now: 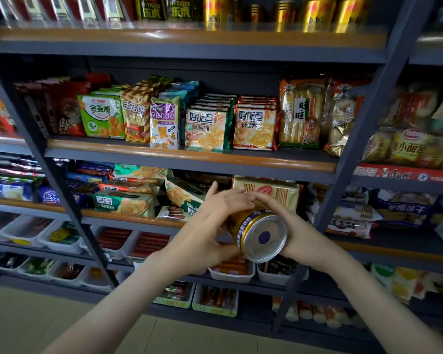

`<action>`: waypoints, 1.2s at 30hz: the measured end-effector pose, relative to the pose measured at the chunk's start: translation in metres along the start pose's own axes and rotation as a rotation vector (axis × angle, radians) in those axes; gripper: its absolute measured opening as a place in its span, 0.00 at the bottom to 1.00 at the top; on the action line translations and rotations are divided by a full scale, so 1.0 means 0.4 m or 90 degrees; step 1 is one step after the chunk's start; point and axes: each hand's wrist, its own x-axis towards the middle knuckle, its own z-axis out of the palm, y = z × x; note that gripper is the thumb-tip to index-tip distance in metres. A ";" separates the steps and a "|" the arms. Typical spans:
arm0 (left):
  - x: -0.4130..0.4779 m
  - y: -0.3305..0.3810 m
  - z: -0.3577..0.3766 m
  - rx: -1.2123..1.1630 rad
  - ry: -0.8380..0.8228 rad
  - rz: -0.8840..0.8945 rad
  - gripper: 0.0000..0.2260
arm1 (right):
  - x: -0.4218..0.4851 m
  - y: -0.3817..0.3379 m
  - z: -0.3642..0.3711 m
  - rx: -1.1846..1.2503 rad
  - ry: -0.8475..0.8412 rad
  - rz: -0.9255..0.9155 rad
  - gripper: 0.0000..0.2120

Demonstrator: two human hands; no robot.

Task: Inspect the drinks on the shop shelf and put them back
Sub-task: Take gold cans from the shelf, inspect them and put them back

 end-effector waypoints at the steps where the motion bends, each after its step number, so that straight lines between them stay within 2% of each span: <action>1: 0.004 -0.002 0.002 0.023 0.015 0.026 0.26 | -0.003 -0.004 0.000 0.082 0.001 0.013 0.33; 3: 0.015 -0.003 0.007 0.049 0.042 0.065 0.26 | -0.007 -0.010 -0.004 0.301 0.030 0.053 0.27; 5: 0.025 -0.001 0.013 0.070 0.057 0.084 0.26 | -0.003 -0.014 -0.014 0.494 0.073 0.131 0.18; 7: 0.038 -0.006 0.016 0.087 0.048 0.093 0.25 | 0.002 -0.014 -0.025 0.571 0.052 0.171 0.10; 10: 0.067 -0.012 0.017 0.129 -0.003 0.105 0.23 | 0.010 -0.007 -0.045 0.570 0.004 0.162 0.28; 11: 0.081 -0.014 0.014 0.145 -0.026 0.097 0.23 | 0.012 -0.009 -0.053 0.570 0.023 0.159 0.29; 13: 0.113 -0.020 0.000 0.168 -0.082 0.047 0.25 | 0.019 -0.020 -0.071 0.563 0.075 0.148 0.25; 15: 0.147 -0.016 -0.020 0.119 -0.120 -0.033 0.28 | 0.029 -0.035 -0.094 0.523 0.157 0.140 0.21; 17: 0.178 -0.012 -0.045 -0.036 -0.108 -0.151 0.30 | 0.041 -0.045 -0.128 0.469 0.224 0.117 0.25; 19: 0.205 -0.007 -0.067 -0.166 -0.054 -0.258 0.25 | 0.052 -0.064 -0.160 0.377 0.260 0.067 0.28; 20: 0.218 -0.010 -0.075 -0.166 -0.017 -0.275 0.21 | 0.061 -0.073 -0.177 0.321 0.273 0.041 0.29; 24: 0.288 -0.047 -0.132 -0.056 0.096 -0.239 0.13 | 0.124 -0.129 -0.252 0.141 0.324 -0.064 0.29; 27: 0.368 -0.103 -0.216 0.094 0.159 -0.176 0.10 | 0.209 -0.192 -0.313 0.033 0.372 -0.134 0.28; 31: 0.481 -0.188 -0.336 0.285 0.202 -0.088 0.15 | 0.357 -0.287 -0.395 -0.124 0.464 -0.182 0.27; 36: 0.586 -0.314 -0.442 0.434 0.221 0.000 0.17 | 0.537 -0.362 -0.493 -0.299 0.597 -0.196 0.27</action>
